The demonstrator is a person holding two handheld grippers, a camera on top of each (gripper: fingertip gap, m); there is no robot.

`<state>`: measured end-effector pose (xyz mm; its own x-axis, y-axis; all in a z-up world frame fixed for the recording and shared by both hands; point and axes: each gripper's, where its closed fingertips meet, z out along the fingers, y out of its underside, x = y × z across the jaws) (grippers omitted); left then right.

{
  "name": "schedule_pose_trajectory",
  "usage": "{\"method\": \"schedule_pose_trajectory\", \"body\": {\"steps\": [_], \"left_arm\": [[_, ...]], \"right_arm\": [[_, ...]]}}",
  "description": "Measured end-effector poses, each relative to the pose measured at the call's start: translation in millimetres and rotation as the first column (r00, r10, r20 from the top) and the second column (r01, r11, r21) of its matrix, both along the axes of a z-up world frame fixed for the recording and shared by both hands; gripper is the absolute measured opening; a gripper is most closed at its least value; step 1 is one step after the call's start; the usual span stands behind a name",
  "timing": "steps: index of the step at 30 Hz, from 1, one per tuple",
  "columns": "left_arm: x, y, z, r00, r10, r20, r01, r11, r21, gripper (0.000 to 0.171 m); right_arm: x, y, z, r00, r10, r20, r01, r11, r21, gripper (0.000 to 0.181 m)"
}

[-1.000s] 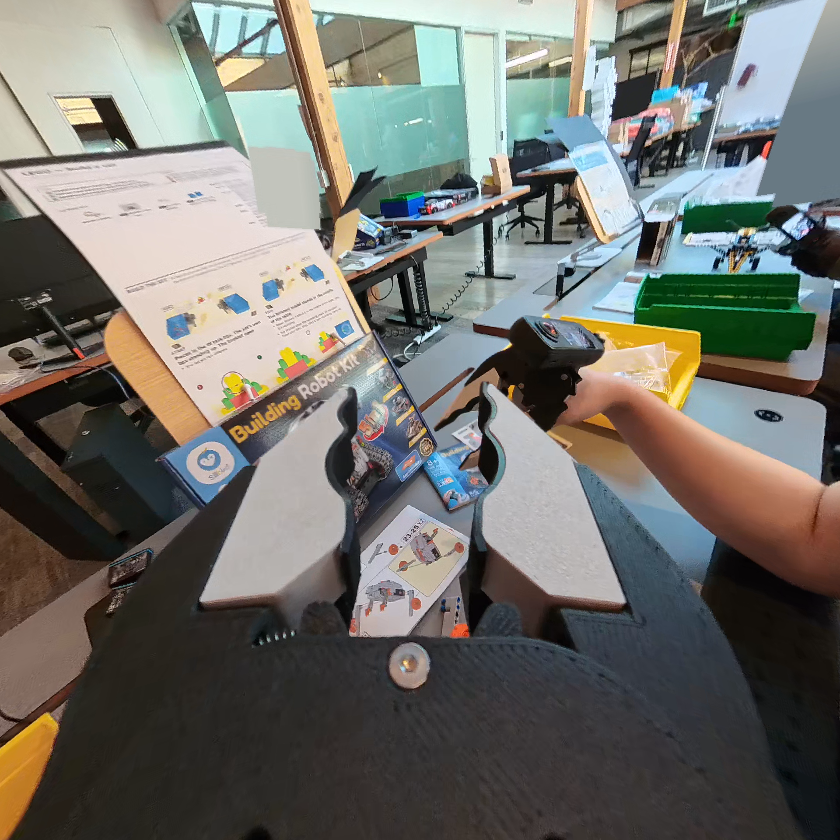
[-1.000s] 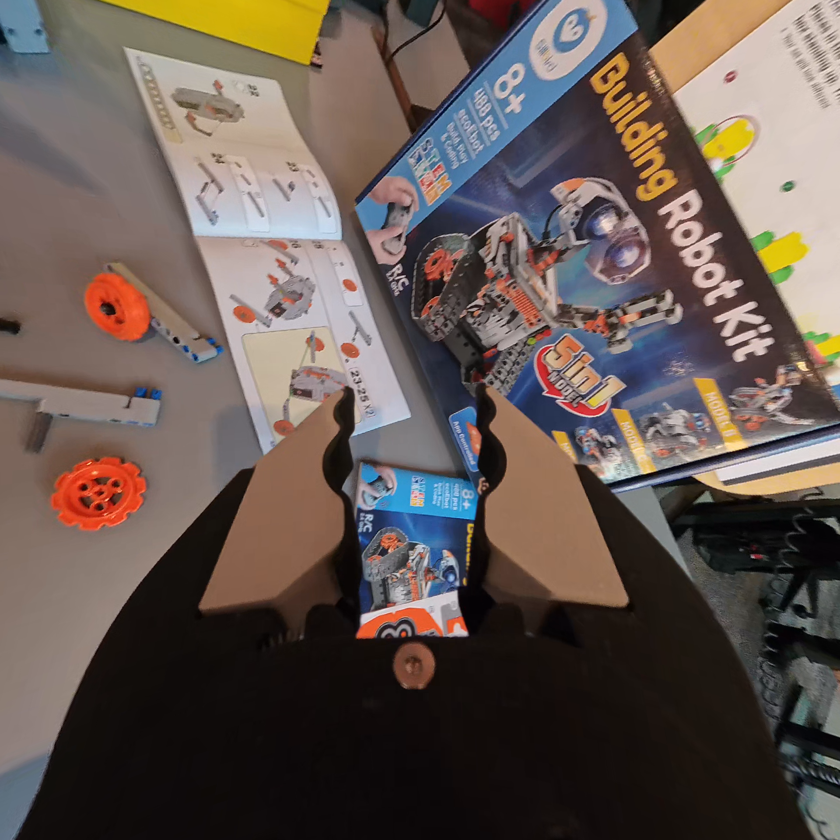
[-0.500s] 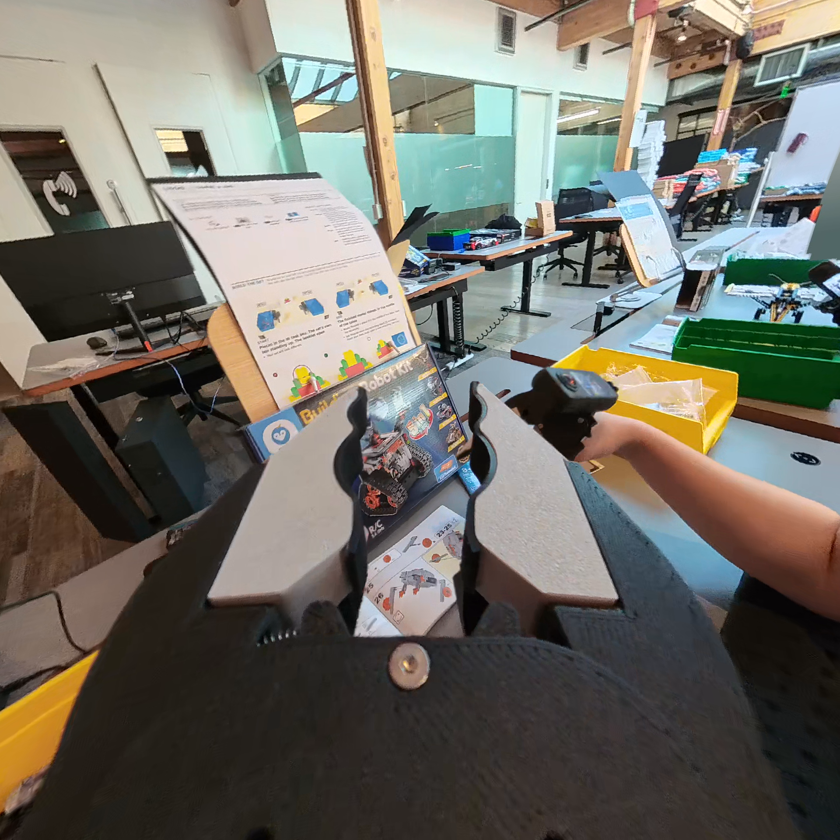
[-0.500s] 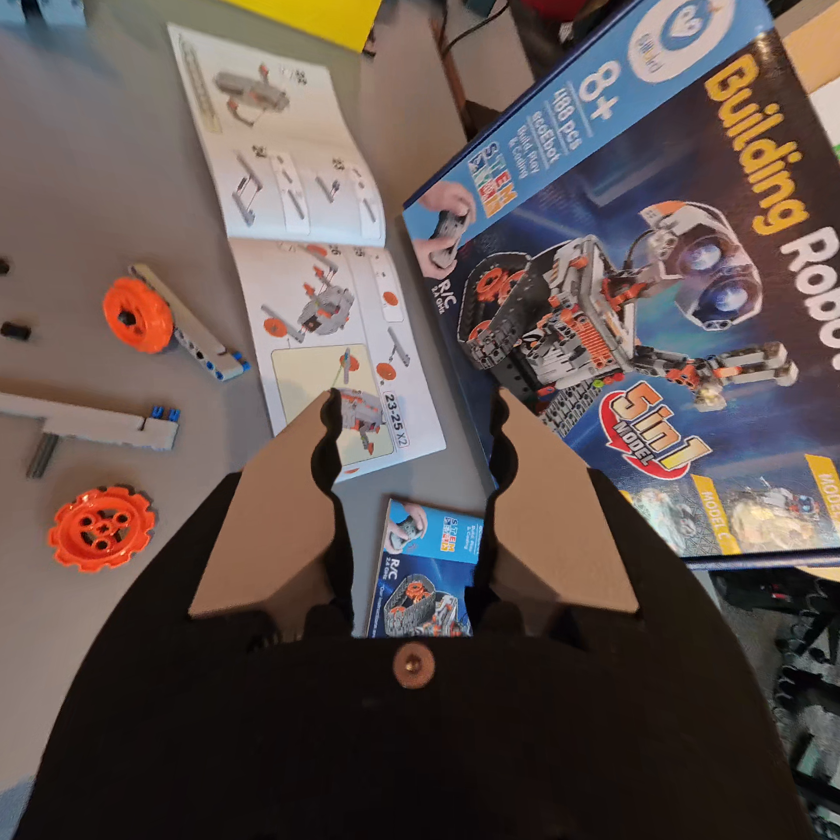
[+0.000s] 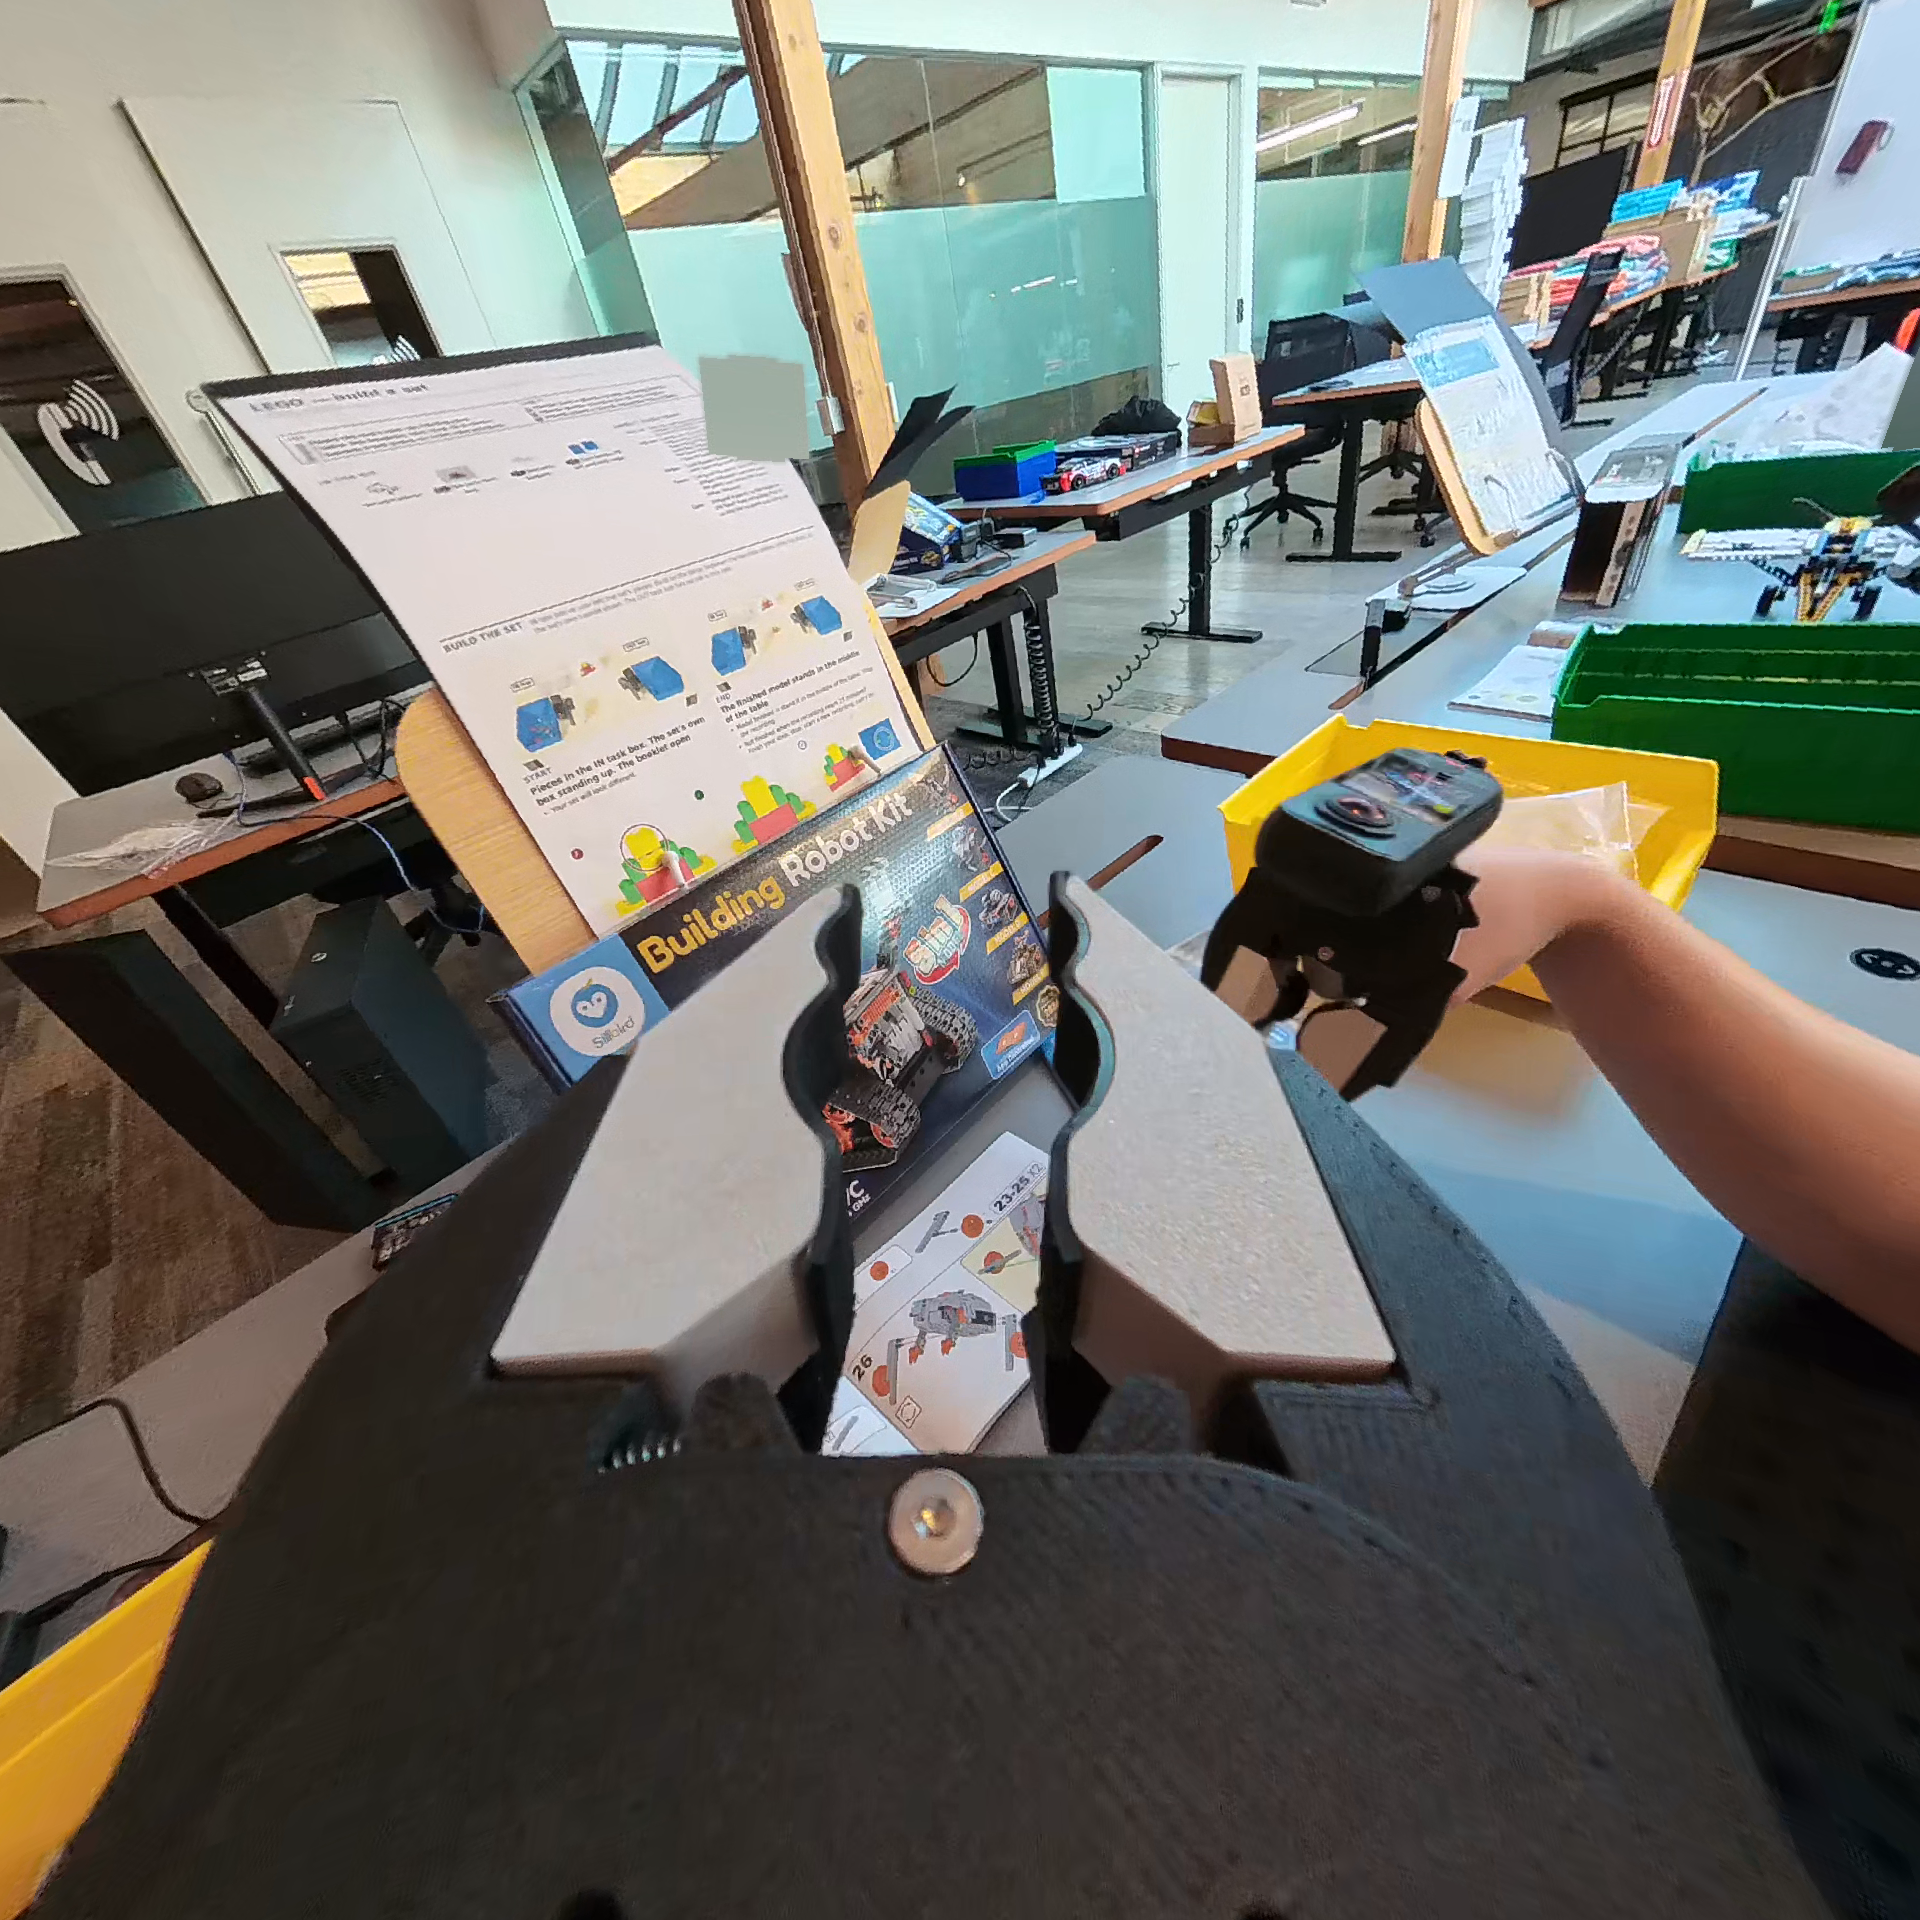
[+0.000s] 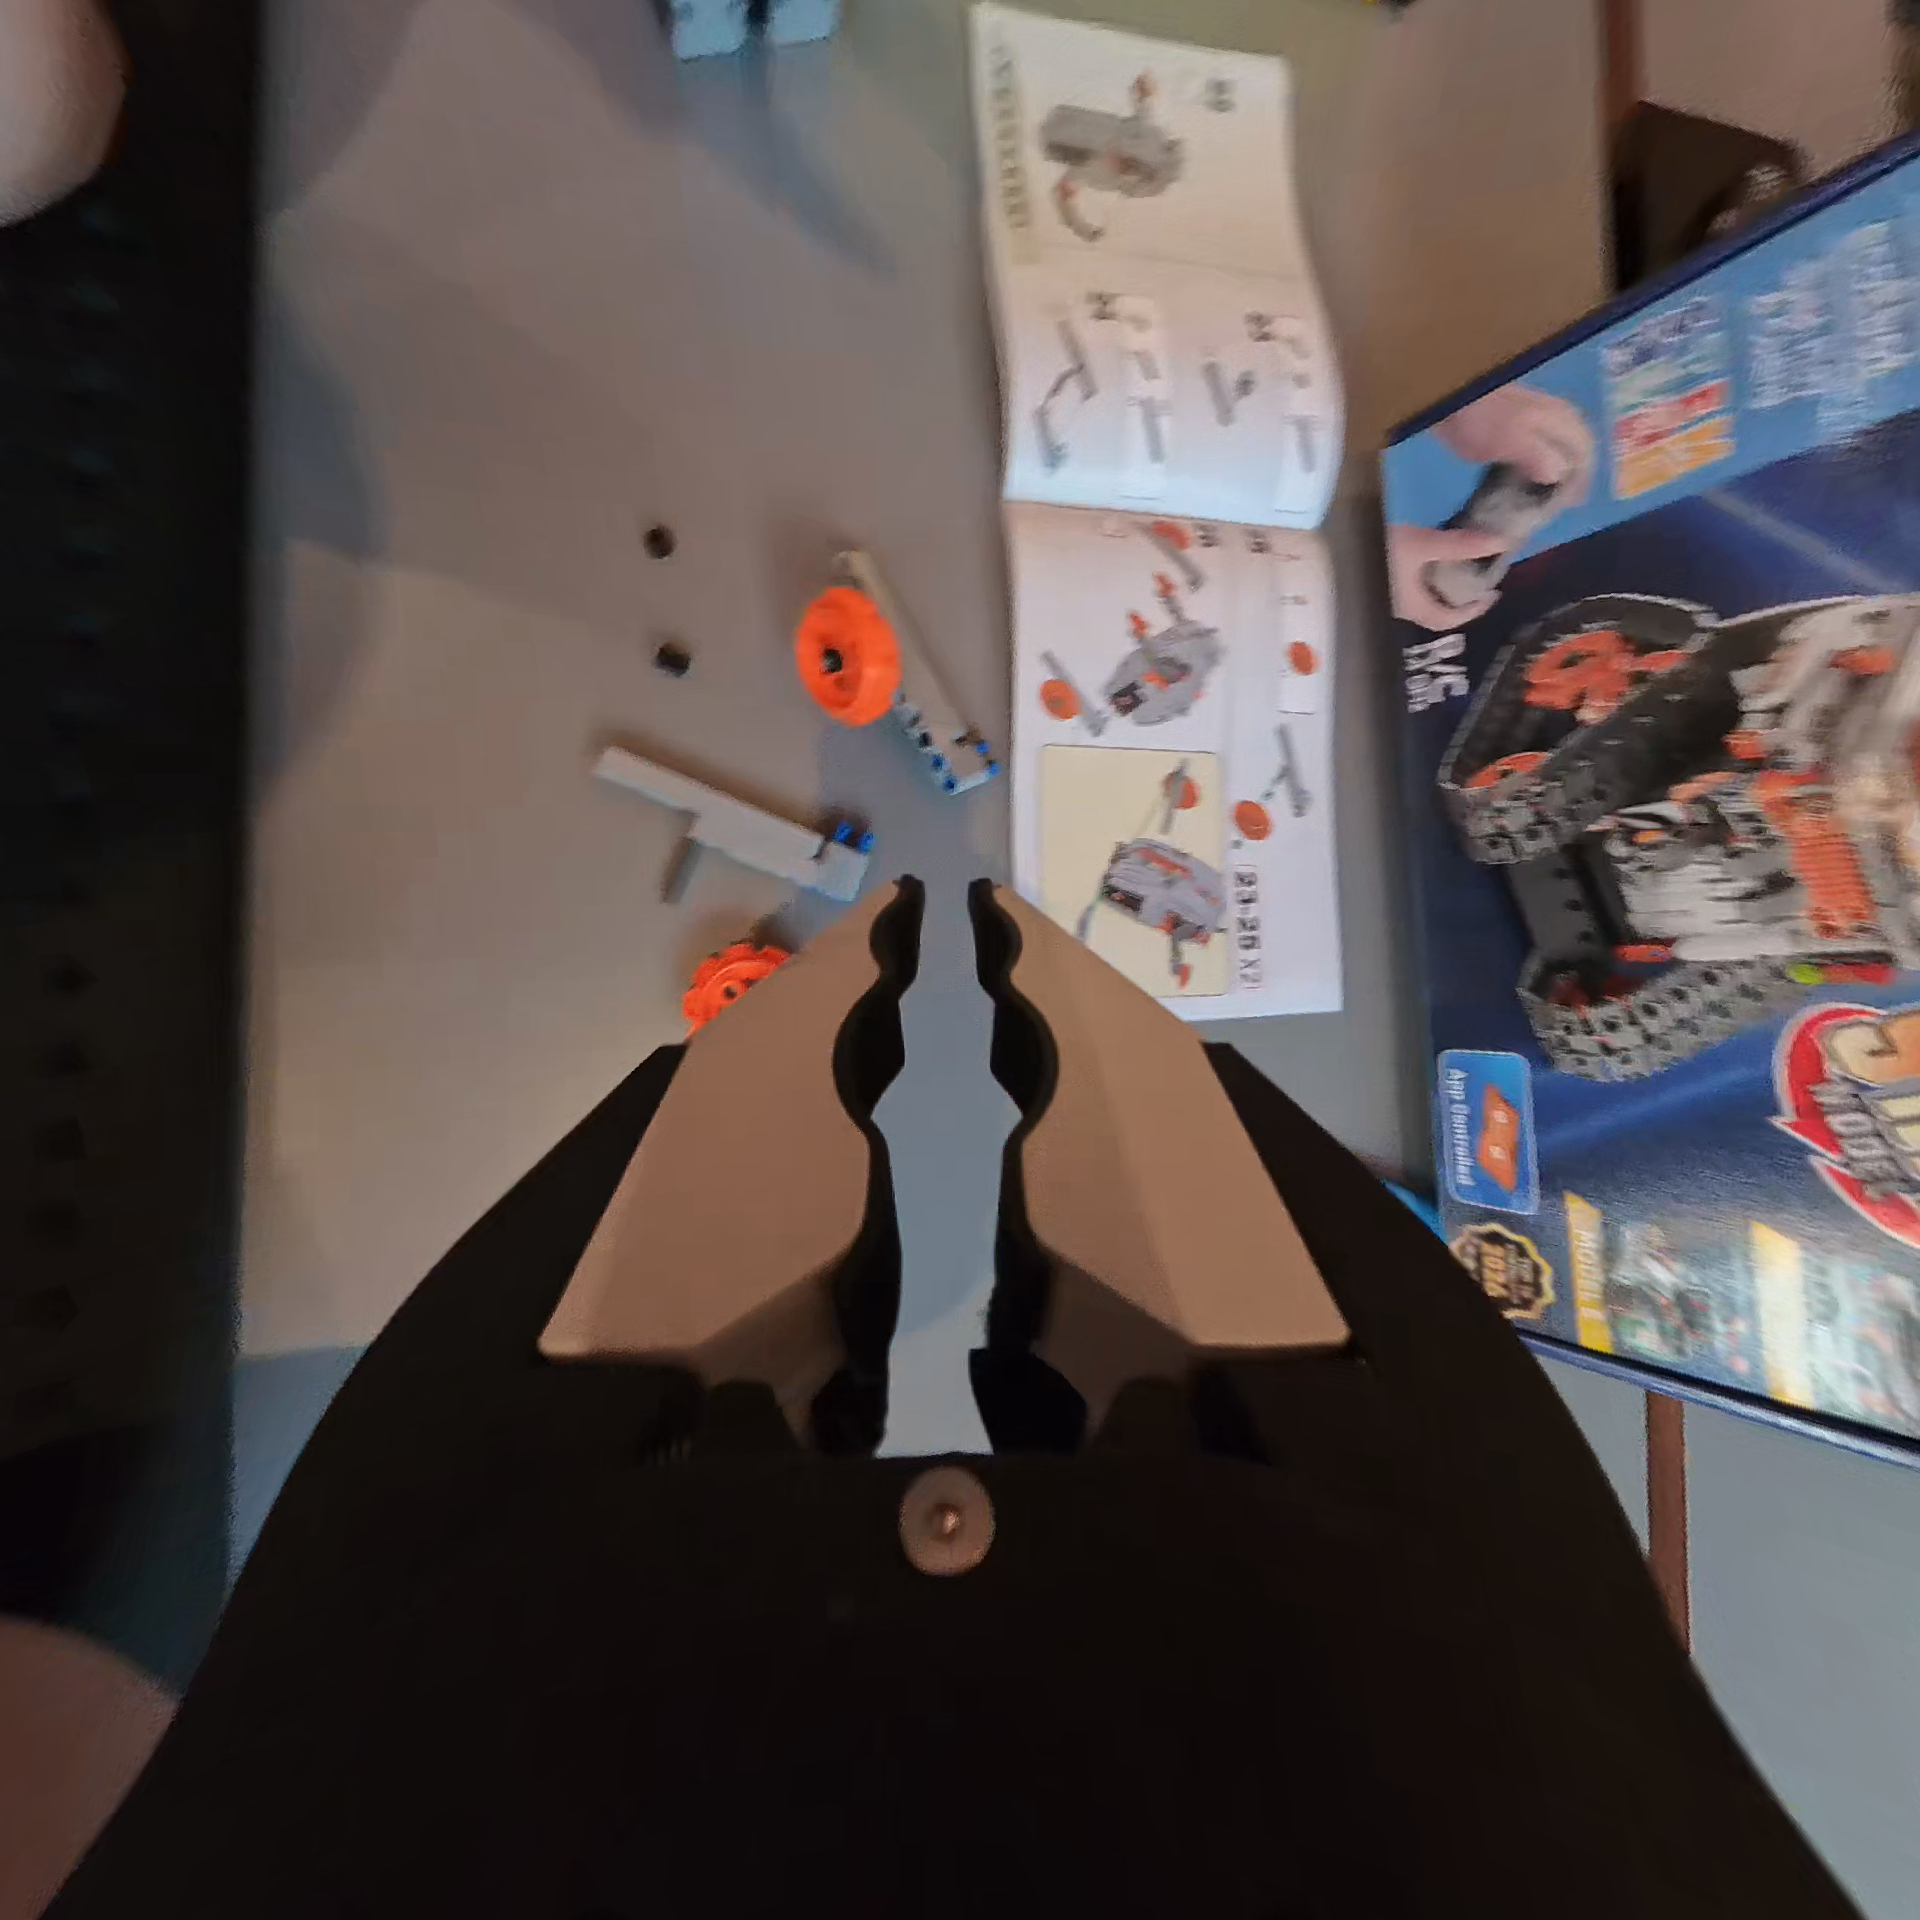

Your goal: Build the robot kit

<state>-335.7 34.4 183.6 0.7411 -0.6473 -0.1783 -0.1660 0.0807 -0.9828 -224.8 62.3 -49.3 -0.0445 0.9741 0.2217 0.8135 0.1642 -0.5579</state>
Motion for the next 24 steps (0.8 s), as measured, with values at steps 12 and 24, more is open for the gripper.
{"method": "schedule_pose_trajectory", "body": {"steps": [12, 24], "left_arm": [[34, 9, -27, 0.992, -0.057, -0.113, 0.048, 0.995, -0.084, 0.03], [16, 4, -21, 0.996, -0.018, -0.09, 0.012, 0.997, -0.073, 0.031]], "right_arm": [[39, -47, -82, 0.888, -0.013, 0.459, 0.188, 0.922, -0.338, 0.063], [41, -35, -107, 0.816, -0.004, 0.578, 0.178, 0.953, -0.244, 0.056]]}}
